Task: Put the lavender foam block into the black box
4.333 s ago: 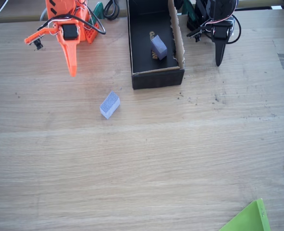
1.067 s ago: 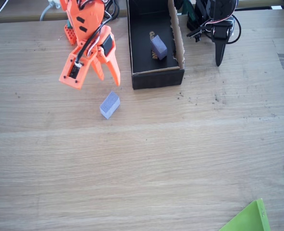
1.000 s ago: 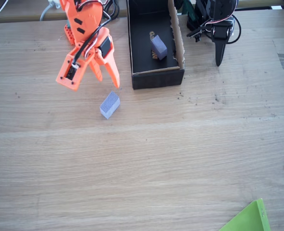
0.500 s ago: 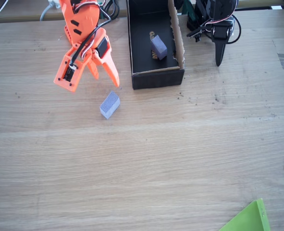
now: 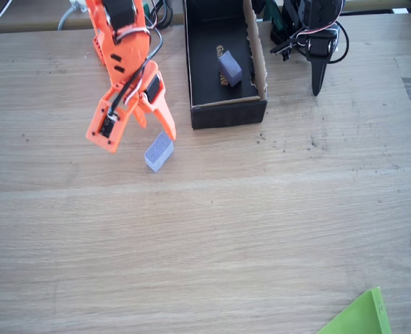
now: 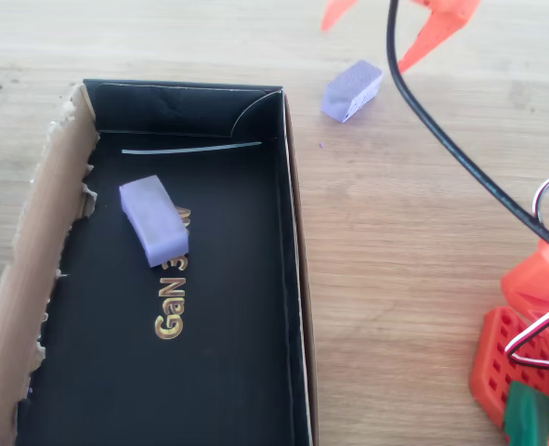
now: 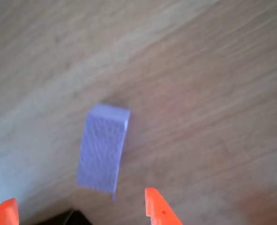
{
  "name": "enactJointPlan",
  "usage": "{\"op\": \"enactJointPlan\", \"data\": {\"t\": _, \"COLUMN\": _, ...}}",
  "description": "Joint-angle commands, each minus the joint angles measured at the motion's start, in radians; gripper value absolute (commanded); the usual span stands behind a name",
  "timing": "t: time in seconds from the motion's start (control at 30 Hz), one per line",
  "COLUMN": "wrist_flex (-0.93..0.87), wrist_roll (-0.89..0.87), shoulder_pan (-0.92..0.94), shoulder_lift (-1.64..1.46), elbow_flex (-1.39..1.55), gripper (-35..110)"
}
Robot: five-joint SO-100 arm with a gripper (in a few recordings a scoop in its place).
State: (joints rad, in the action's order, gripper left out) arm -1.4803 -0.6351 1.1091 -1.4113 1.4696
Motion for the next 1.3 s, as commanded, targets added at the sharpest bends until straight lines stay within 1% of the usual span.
{"op": "enactJointPlan", "data": {"t": 0.0, "wrist_flex": 0.029, "wrist_roll": 0.003, "shoulder_pan": 0.020, "shoulder_lift": 0.015, "elbow_flex": 0.002, "gripper": 35}}
{"op": "enactJointPlan", "data": {"t": 0.27, "wrist_flex": 0.127, "wrist_roll": 0.015, "shoulder_pan": 0.035, "shoulder_lift": 0.114, "elbow_flex": 0.006, "gripper": 35}}
{"op": "enactJointPlan", "data": {"t": 0.53, "wrist_flex": 0.186, "wrist_roll": 0.009, "shoulder_pan": 0.034, "shoulder_lift": 0.183, "elbow_flex": 0.002, "gripper": 32}}
{"op": "enactJointPlan", "data": {"t": 0.57, "wrist_flex": 0.193, "wrist_roll": 0.009, "shoulder_pan": 0.034, "shoulder_lift": 0.187, "elbow_flex": 0.003, "gripper": 28}}
{"op": "enactJointPlan", "data": {"t": 0.63, "wrist_flex": 0.204, "wrist_roll": 0.008, "shoulder_pan": 0.031, "shoulder_lift": 0.198, "elbow_flex": -0.002, "gripper": 4}}
{"op": "enactJointPlan", "data": {"t": 0.67, "wrist_flex": 0.198, "wrist_roll": -0.002, "shoulder_pan": 0.028, "shoulder_lift": 0.201, "elbow_flex": -0.006, "gripper": 0}}
{"op": "enactJointPlan", "data": {"t": 0.7, "wrist_flex": 0.192, "wrist_roll": -0.012, "shoulder_pan": 0.028, "shoulder_lift": 0.198, "elbow_flex": -0.006, "gripper": 0}}
{"op": "enactJointPlan", "data": {"t": 0.87, "wrist_flex": 0.117, "wrist_roll": -0.029, "shoulder_pan": 0.014, "shoulder_lift": 0.135, "elbow_flex": -0.018, "gripper": 0}}
{"op": "enactJointPlan", "data": {"t": 0.97, "wrist_flex": 0.075, "wrist_roll": 0.055, "shoulder_pan": -0.011, "shoulder_lift": 0.048, "elbow_flex": -0.035, "gripper": 0}}
{"op": "enactJointPlan", "data": {"t": 1.07, "wrist_flex": -0.028, "wrist_roll": 0.140, "shoulder_pan": -0.057, "shoulder_lift": -0.143, "elbow_flex": -0.041, "gripper": 0}}
{"op": "enactJointPlan", "data": {"t": 1.17, "wrist_flex": -0.176, "wrist_roll": 0.167, "shoulder_pan": -0.104, "shoulder_lift": -0.380, "elbow_flex": -0.043, "gripper": 0}}
{"op": "enactJointPlan", "data": {"t": 1.27, "wrist_flex": -0.270, "wrist_roll": 0.193, "shoulder_pan": -0.137, "shoulder_lift": -0.565, "elbow_flex": -0.035, "gripper": 0}}
